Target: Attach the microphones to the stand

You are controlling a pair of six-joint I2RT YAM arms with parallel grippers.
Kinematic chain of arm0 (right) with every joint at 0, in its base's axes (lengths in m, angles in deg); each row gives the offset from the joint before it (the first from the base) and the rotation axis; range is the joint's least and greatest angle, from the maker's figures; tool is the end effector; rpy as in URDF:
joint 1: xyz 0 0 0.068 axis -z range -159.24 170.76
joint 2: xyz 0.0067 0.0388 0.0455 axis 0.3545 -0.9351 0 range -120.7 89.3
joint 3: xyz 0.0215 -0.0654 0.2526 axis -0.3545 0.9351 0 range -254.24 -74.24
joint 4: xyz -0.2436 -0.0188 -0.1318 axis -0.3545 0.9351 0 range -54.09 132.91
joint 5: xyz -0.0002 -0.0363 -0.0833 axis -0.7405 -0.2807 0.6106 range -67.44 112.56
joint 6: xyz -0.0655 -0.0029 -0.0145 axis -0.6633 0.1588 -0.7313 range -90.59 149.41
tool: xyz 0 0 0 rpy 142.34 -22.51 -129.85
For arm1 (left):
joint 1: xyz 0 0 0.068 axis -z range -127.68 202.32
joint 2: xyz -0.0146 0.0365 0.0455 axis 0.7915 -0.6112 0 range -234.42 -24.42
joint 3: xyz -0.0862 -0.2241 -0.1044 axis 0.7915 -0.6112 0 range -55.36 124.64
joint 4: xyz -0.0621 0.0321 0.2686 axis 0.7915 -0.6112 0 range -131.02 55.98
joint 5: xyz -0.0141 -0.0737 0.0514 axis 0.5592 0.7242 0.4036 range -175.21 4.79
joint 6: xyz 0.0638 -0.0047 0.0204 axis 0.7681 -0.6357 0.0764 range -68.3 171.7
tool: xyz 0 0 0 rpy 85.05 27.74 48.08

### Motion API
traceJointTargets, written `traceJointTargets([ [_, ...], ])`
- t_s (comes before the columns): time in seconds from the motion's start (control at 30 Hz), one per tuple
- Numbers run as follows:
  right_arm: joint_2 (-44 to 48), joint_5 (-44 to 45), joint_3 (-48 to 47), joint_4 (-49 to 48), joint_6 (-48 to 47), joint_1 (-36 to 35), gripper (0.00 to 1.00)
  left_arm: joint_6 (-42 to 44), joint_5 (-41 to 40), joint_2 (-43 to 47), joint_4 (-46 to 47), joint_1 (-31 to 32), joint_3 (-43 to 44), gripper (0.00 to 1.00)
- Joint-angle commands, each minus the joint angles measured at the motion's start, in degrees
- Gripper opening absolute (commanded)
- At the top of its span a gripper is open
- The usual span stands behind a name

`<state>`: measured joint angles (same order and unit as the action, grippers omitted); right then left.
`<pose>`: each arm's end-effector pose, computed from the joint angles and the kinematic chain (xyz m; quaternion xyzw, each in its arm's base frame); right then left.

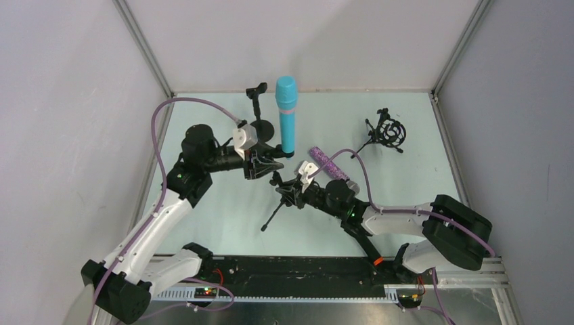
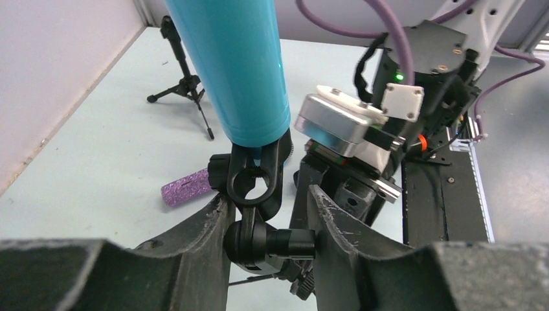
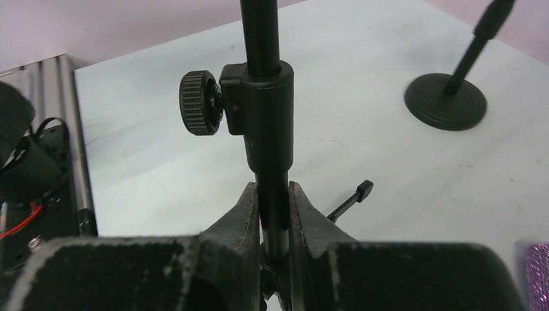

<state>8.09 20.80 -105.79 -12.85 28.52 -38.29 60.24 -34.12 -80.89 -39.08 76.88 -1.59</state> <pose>0.1654 0.2790 0.2002 -0.3652 0.6120 0.3505 0.6077 0.2117 -0.1425 0.3572 0.4654 0.5708 -0.4044 0.5423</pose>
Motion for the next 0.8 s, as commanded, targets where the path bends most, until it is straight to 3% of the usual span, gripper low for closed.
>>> traceJointTargets([
  [0.0, -2.34, 13.42, 1.23, 2.89, 2.96, -2.81, 0.0, 0.88, -10.89, 2.14, 12.85, -1.18, 4.2, 0.0],
  [0.27, -6.0, 28.34, 1.23, 0.25, 1.42, -6.31, 0.0, -2.7, -25.08, 4.54, 13.06, -2.26, 2.82, 0.0],
  [0.47, -5.54, 25.5, 0.45, -1.36, 1.15, -6.12, 0.0, -1.4, -20.88, 3.28, 13.14, -2.64, 2.93, 0.0],
  [0.53, -4.41, 23.45, -0.87, 0.58, 0.84, -5.82, 0.08, -0.92, -18.5, 2.63, 13.13, -2.63, 3.03, 0.0],
  [0.63, -2.62, 19.07, -2.45, 2.78, 2.24, -4.84, 0.42, 0.11, -13.92, 1.64, 13.13, -2.65, 3.28, 0.0],
  [0.77, 0.24, 14.61, -3.4, 4.67, 4.42, -3.02, 0.73, 0.55, -10.48, 0.23, 13.13, -2.59, 3.6, 0.0],
])
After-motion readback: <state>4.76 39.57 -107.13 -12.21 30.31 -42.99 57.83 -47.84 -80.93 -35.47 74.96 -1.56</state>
